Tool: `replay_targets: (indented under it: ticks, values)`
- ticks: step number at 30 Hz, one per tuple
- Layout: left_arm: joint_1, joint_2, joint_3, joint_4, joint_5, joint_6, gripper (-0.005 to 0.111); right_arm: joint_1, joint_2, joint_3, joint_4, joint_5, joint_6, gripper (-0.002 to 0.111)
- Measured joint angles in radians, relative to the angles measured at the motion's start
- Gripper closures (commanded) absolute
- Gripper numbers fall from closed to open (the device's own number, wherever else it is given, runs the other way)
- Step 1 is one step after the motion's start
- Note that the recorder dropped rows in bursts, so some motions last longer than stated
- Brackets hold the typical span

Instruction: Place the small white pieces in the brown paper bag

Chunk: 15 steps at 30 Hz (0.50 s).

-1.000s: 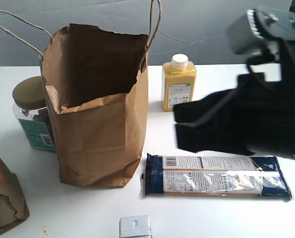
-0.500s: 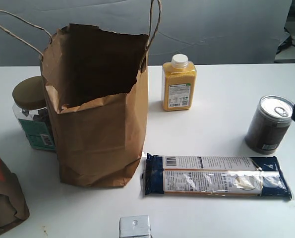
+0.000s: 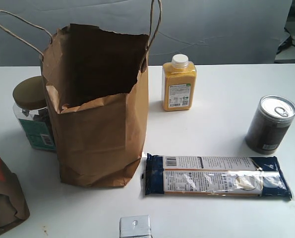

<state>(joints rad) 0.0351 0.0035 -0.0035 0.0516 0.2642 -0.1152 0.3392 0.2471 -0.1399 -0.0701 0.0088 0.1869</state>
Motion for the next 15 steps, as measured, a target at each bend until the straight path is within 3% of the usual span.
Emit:
replay_targets:
  ticks: [5,15]
  values:
    - [0.000,0.000,0.000,0.000,0.000,0.000,0.107,-0.006,-0.143,0.126,0.046,-0.009,-0.084,0.108]
    - [0.000,0.000,0.000,0.000,0.000,0.000,0.107,-0.012,-0.241,0.137,0.052,0.041,-0.143,0.108]
